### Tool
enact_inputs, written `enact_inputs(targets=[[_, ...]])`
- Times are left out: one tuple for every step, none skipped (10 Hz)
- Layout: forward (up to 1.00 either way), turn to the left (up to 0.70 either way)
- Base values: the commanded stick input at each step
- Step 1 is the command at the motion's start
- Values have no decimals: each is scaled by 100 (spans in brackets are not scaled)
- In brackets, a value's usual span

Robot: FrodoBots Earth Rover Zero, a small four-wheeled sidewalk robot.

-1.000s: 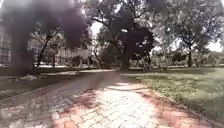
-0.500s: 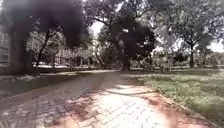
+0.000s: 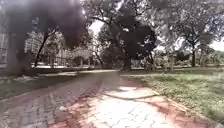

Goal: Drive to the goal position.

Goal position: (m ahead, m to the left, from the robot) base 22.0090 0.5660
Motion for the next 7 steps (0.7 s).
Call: enact_inputs(targets=[[70, 0], [70, 0], [70, 0], [70, 0], [70, 0], [70, 0], [70, 0]])
